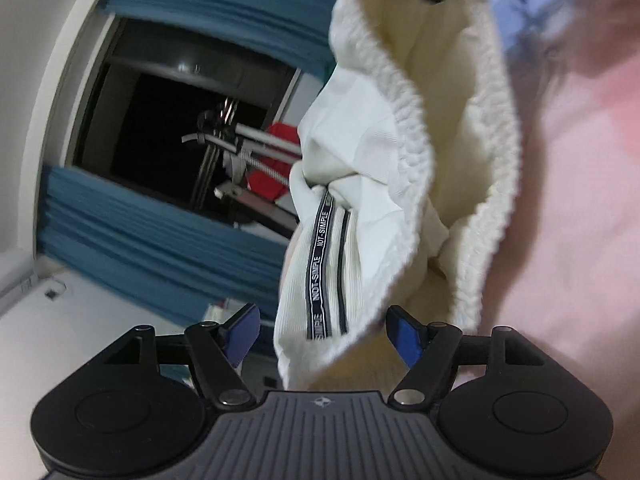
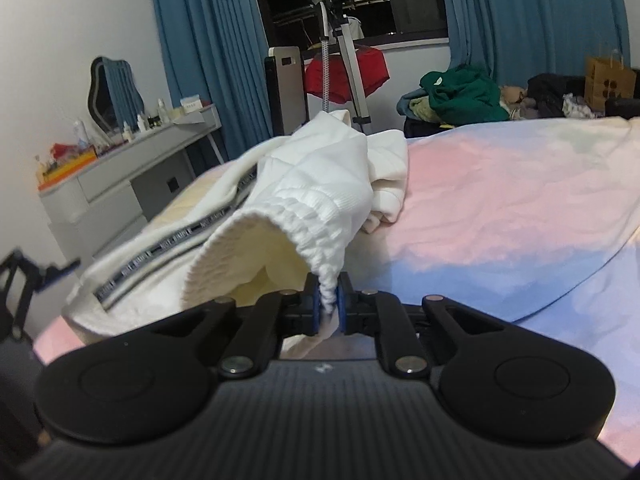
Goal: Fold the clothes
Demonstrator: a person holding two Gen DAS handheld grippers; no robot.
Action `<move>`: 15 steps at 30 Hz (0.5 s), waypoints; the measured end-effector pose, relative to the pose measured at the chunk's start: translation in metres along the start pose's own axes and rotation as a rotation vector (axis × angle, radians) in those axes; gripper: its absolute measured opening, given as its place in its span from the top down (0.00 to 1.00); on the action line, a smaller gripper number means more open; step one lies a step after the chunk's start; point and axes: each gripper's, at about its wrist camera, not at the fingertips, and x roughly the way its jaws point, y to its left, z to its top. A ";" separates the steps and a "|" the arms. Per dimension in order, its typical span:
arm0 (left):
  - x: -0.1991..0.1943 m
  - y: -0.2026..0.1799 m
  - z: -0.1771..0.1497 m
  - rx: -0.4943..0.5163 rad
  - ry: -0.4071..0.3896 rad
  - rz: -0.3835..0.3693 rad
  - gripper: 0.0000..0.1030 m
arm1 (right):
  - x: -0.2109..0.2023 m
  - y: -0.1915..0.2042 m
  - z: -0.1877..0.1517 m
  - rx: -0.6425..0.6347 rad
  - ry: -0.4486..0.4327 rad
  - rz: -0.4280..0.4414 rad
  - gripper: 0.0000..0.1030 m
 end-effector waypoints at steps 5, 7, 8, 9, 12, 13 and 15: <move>0.023 0.029 0.003 -0.209 0.076 -0.086 0.47 | 0.008 -0.003 -0.010 -0.005 0.032 -0.061 0.89; 0.023 0.046 -0.003 -0.296 0.105 -0.109 0.69 | 0.009 -0.002 -0.014 -0.016 0.042 -0.068 0.89; 0.022 0.055 -0.007 -0.342 0.114 -0.120 0.73 | 0.010 0.000 -0.016 -0.023 0.049 -0.067 0.89; 0.021 0.066 -0.011 -0.399 0.121 -0.134 0.74 | 0.010 0.002 -0.018 -0.026 0.061 -0.062 0.89; 0.022 0.112 -0.030 -0.625 0.147 -0.181 0.76 | 0.006 0.015 -0.023 0.000 0.109 -0.016 0.90; 0.023 0.127 -0.038 -0.700 0.154 -0.199 0.76 | 0.002 0.021 -0.025 0.009 0.112 -0.004 0.90; 0.025 0.165 -0.059 -0.867 0.166 -0.222 0.78 | -0.003 0.036 -0.026 0.025 0.113 0.029 0.90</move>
